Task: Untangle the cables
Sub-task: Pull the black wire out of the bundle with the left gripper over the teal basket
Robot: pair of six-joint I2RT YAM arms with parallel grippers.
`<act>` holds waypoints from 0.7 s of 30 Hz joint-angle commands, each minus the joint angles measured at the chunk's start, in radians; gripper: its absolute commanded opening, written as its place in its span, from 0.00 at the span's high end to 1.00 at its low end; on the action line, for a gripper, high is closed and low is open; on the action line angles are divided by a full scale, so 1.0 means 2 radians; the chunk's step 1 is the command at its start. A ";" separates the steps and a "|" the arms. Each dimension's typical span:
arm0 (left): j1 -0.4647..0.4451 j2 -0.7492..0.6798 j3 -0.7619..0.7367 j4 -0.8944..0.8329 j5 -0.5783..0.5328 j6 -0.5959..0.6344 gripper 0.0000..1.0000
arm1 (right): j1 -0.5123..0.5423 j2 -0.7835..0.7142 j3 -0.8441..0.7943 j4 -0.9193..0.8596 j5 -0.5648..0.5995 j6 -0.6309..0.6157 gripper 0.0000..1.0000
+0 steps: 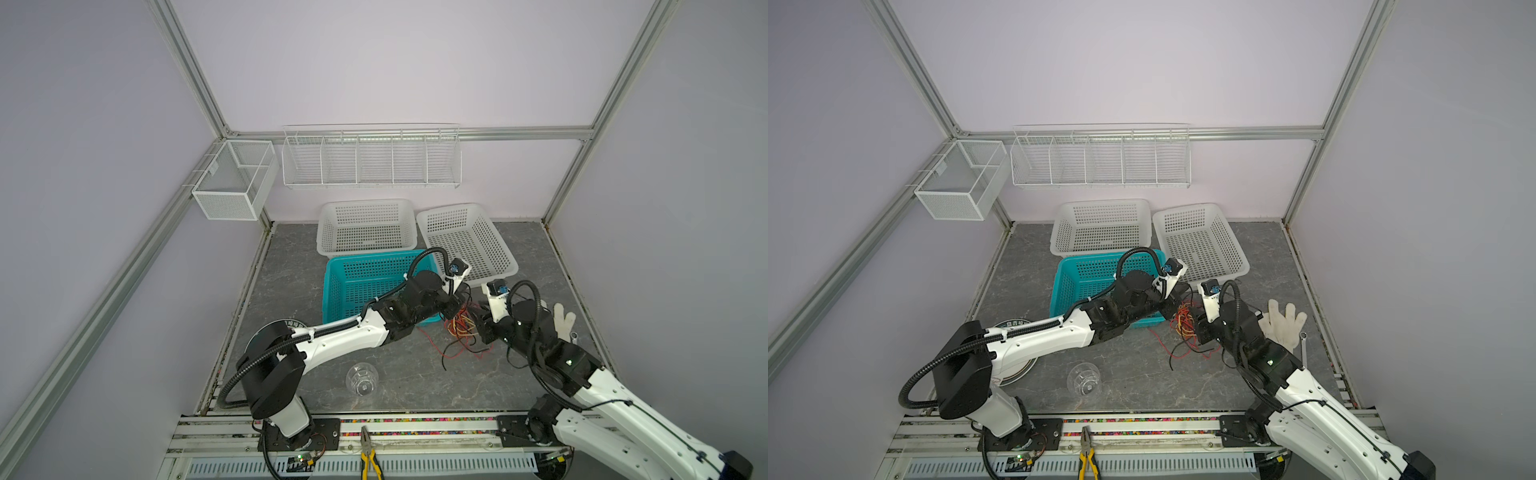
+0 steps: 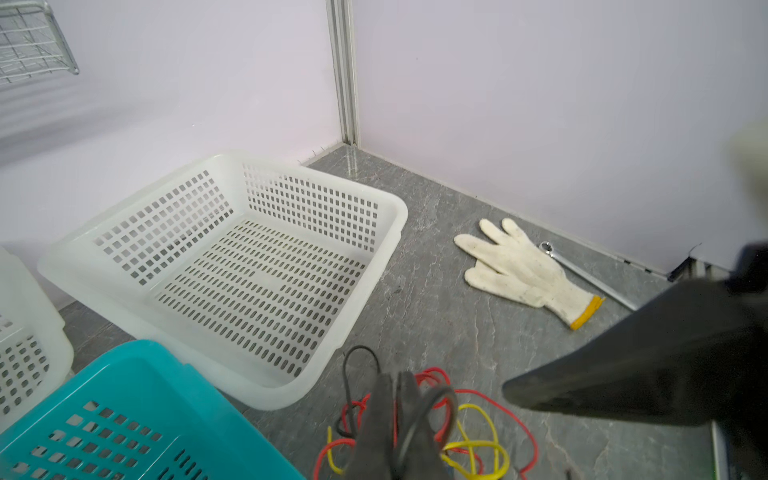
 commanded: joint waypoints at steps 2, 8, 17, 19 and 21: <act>0.002 0.014 0.064 0.000 0.021 -0.046 1.00 | -0.009 0.020 -0.028 0.080 0.005 0.045 0.50; 0.002 0.029 0.114 -0.024 0.056 -0.081 1.00 | -0.022 0.036 -0.064 0.135 0.071 0.082 0.47; 0.002 0.016 0.155 -0.052 0.073 -0.088 1.00 | -0.059 0.066 -0.099 0.149 0.085 0.104 0.54; 0.002 0.012 0.165 -0.060 0.068 -0.082 1.00 | -0.065 0.074 -0.106 0.143 0.094 0.115 0.54; 0.002 0.007 0.170 -0.063 0.066 -0.078 1.00 | -0.073 0.080 -0.113 0.138 0.097 0.126 0.58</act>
